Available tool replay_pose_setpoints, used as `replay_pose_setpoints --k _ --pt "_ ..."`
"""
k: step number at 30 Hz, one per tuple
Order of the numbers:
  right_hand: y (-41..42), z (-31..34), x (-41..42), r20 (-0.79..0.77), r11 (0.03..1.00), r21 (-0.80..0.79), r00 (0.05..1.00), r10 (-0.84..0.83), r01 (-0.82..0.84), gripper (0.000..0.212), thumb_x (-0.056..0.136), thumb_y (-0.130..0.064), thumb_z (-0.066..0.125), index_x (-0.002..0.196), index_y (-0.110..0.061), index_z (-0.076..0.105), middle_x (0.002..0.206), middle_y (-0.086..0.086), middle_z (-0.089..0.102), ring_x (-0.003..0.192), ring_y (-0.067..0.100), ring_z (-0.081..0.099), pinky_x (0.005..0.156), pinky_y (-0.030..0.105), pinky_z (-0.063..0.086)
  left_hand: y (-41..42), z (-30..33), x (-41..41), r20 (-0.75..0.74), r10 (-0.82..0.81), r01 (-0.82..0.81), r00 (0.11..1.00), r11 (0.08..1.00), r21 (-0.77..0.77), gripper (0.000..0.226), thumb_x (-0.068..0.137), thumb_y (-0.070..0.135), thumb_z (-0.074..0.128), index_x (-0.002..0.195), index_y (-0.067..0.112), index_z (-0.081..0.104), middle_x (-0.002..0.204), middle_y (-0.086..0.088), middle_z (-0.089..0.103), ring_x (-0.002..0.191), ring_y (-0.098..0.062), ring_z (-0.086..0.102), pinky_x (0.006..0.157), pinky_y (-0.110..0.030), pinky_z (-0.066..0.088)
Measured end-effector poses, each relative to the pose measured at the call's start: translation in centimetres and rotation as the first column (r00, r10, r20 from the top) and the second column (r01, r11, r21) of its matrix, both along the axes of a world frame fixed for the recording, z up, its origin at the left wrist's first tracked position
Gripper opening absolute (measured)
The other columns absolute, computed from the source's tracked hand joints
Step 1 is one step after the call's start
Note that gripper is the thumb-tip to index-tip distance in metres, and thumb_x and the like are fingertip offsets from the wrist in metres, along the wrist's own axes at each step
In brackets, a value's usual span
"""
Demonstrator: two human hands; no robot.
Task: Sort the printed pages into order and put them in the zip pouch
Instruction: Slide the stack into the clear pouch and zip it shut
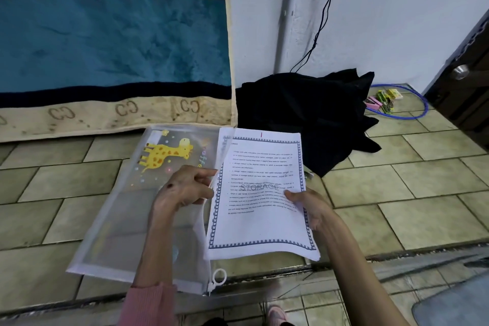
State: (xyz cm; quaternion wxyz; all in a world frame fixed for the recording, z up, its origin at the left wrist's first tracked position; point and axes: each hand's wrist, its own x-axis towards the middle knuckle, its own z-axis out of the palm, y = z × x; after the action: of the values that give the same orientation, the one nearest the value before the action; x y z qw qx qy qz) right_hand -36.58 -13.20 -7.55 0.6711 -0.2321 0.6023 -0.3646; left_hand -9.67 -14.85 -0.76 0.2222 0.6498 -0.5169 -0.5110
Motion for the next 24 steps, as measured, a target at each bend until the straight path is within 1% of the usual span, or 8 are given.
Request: replay_pose_setpoints --k 5,10,15,16,18,20,22,24 --pt "0.6 0.5 0.9 -0.032 0.996 -0.085 0.999 -0.031 0.028 0.027 0.089 -0.002 0.058 0.116 -0.001 0.061 0.110 0.016 0.068 0.096 0.032 0.066 0.084 0.045 0.054 -0.3 0.2 -0.6 0.006 0.001 -0.001 1.000 1.000 0.004 0.053 0.074 -0.008 0.065 0.124 0.011 0.060 0.085 -0.001 0.057 0.075 -0.013 0.056 0.053 -0.018 0.054" --pt "1.3 1.9 2.2 0.036 0.980 -0.185 0.996 0.082 -0.074 0.022 0.090 0.003 0.054 0.105 -0.011 0.061 0.097 0.007 0.070 0.084 0.022 0.069 0.072 0.037 0.058 -0.9 -0.3 -2.3 0.018 0.168 -0.168 0.986 0.986 -0.018 0.054 0.073 -0.007 0.069 0.124 0.003 0.057 0.086 0.000 0.056 0.081 -0.018 0.058 0.047 -0.016 0.054" --pt "1.0 2.4 4.2 0.030 0.977 -0.180 0.992 0.119 -0.112 0.029 0.090 0.001 0.055 0.119 0.002 0.057 0.096 0.010 0.070 0.070 0.016 0.072 0.059 0.029 0.058 -0.3 -1.6 -6.2 0.018 0.163 -0.162 0.986 0.986 -0.049 0.053 0.070 -0.003 0.069 0.121 0.009 0.061 0.077 0.002 0.057 0.060 -0.010 0.057 0.053 -0.022 0.056" --pt "0.9 2.4 4.7 0.039 0.981 -0.159 0.992 0.122 -0.114 0.029 0.091 -0.002 0.054 0.120 0.003 0.057 0.094 0.010 0.071 0.068 0.016 0.072 0.059 0.028 0.058 -0.1 -1.5 -7.3 0.017 0.160 -0.159 0.987 0.986 -0.044 0.052 0.071 -0.002 0.069 0.121 0.010 0.060 0.079 0.002 0.059 0.058 -0.009 0.058 0.054 -0.021 0.056" --pt "0.7 2.4 5.3 0.125 0.989 -0.087 0.983 0.132 -0.121 0.034 0.097 -0.024 0.048 0.120 -0.001 0.059 0.095 0.010 0.072 0.073 0.018 0.072 0.064 0.030 0.058 -0.6 -1.7 -8.0 -0.114 0.171 -0.168 0.979 0.985 0.035 0.050 0.076 -0.001 0.066 0.125 0.009 0.056 0.089 -0.003 0.063 0.062 -0.013 0.061 0.055 -0.023 0.057" --pt "0.6 2.2 5.1 0.321 0.988 0.015 0.936 0.143 -0.157 0.060 0.095 -0.055 0.030 0.118 -0.010 0.062 0.103 0.011 0.072 0.088 0.023 0.071 0.072 0.033 0.058 -1.5 -2.1 -6.0 -0.164 0.209 -0.204 0.964 0.978 0.046 0.044 0.084 0.010 0.064 0.127 0.010 0.052 0.107 -0.010 0.064 0.083 -0.023 0.064 0.071 -0.032 0.058" --pt "0.3 1.9 4.7 0.429 0.981 0.038 0.890 0.154 -0.188 0.076 0.089 -0.068 0.020 0.119 -0.012 0.063 0.111 0.013 0.069 0.097 0.026 0.069 0.075 0.035 0.058 -2.1 -2.8 -2.2 0.204 0.312 -0.283 0.928 0.946 -0.159 0.038 0.088 0.028 0.059 0.122 0.012 0.057 0.124 -0.012 0.060 0.110 -0.029 0.058 0.091 -0.036 0.048" --pt "0.1 1.9 4.7 0.444 0.978 0.015 0.878 0.180 -0.208 0.077 0.088 -0.069 0.020 0.122 -0.012 0.061 0.119 0.014 0.066 0.102 0.027 0.067 0.079 0.036 0.057 -1.3 -3.7 1.7 0.473 0.479 -0.385 0.740 0.878 -0.285 0.039 0.090 0.036 0.049 0.118 0.009 0.058 0.126 -0.019 0.054 0.117 -0.035 0.049 0.096 -0.040 0.040"
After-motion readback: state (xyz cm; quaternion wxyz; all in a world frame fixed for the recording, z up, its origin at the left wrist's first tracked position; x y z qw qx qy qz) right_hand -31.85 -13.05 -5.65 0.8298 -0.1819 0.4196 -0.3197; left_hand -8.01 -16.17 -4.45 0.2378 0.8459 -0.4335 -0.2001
